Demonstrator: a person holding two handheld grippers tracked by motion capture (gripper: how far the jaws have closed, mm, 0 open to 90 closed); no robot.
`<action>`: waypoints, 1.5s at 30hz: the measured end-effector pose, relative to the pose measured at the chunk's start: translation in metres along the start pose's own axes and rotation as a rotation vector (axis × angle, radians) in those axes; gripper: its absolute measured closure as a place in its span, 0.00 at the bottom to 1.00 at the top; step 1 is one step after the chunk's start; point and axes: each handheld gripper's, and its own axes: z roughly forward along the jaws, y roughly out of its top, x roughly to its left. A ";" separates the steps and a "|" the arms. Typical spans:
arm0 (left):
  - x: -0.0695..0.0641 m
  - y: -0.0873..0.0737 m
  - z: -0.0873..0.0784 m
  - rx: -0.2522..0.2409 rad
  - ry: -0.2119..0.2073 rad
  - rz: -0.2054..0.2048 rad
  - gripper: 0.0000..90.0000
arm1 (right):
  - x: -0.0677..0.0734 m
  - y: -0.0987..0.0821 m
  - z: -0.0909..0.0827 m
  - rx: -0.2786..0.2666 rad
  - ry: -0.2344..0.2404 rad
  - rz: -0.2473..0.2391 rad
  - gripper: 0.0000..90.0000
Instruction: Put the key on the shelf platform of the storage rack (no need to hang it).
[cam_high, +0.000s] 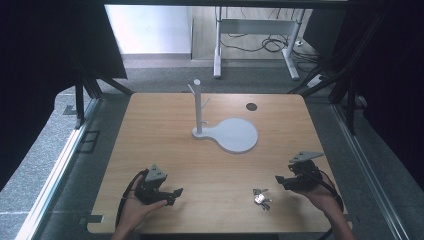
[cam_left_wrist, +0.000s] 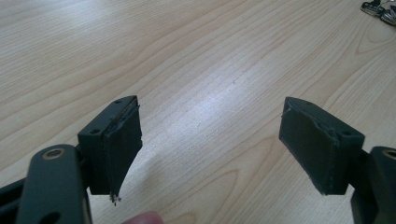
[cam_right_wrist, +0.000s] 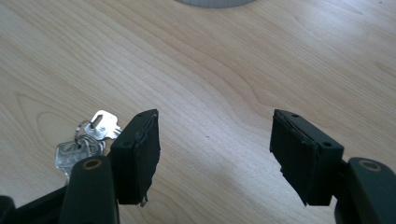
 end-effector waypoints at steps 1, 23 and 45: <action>0.000 0.000 -0.001 -0.002 0.001 0.000 0.24 | 0.001 0.001 0.000 0.007 0.001 -0.005 0.37; 0.001 0.000 -0.003 -0.007 -0.001 0.006 0.24 | 0.047 0.008 0.014 0.166 0.081 -0.093 0.39; 0.002 0.000 -0.005 -0.010 0.006 0.010 0.24 | 0.080 0.002 0.034 0.253 0.117 -0.169 0.42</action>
